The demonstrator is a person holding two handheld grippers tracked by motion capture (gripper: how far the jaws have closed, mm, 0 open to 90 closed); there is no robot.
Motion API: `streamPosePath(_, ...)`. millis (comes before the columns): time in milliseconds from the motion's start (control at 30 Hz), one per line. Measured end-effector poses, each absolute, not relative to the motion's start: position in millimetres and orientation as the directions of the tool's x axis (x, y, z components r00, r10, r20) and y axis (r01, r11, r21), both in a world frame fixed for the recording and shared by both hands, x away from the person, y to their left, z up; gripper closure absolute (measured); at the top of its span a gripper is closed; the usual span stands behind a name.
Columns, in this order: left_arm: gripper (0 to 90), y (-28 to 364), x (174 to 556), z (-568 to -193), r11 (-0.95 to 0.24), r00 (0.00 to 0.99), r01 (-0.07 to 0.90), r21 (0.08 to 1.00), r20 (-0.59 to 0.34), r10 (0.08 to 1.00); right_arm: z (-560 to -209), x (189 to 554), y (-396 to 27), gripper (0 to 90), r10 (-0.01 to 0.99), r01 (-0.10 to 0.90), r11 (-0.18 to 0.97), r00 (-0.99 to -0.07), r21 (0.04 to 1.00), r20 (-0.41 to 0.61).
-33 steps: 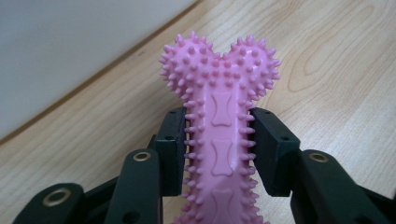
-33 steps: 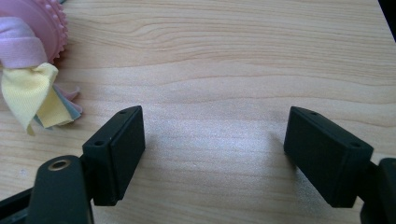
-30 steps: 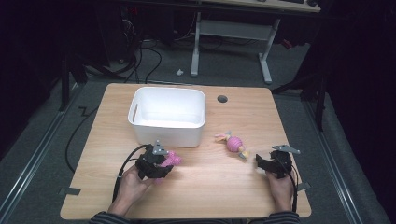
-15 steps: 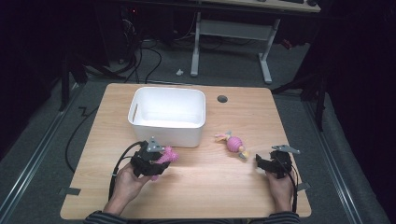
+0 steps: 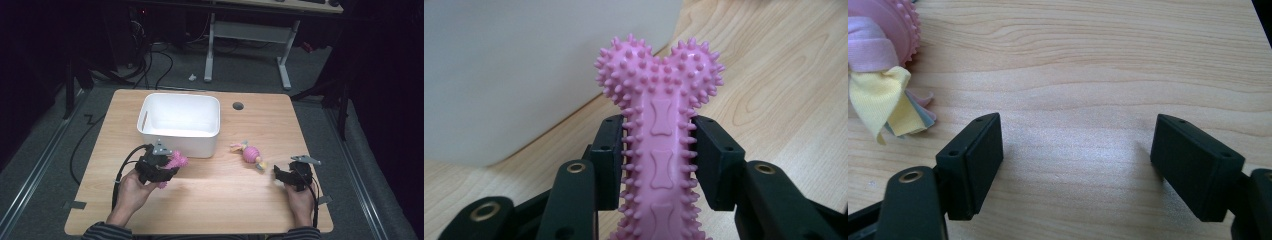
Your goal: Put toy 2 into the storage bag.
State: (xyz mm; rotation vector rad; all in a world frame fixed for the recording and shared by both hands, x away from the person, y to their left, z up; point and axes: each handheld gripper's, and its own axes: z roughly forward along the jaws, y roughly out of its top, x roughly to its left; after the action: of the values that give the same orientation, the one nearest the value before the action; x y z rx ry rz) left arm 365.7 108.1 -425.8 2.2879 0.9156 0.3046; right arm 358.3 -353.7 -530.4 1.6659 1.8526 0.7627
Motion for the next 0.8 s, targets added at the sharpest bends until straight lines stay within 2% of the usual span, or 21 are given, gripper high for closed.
streamPosePath(800,58.5,106,373,-381,-0.539,0.745,0.5,0.678,-0.02,0.667,-530,359,-353,21.3,0.995,0.696,0.079,-0.098,0.714,-0.015)
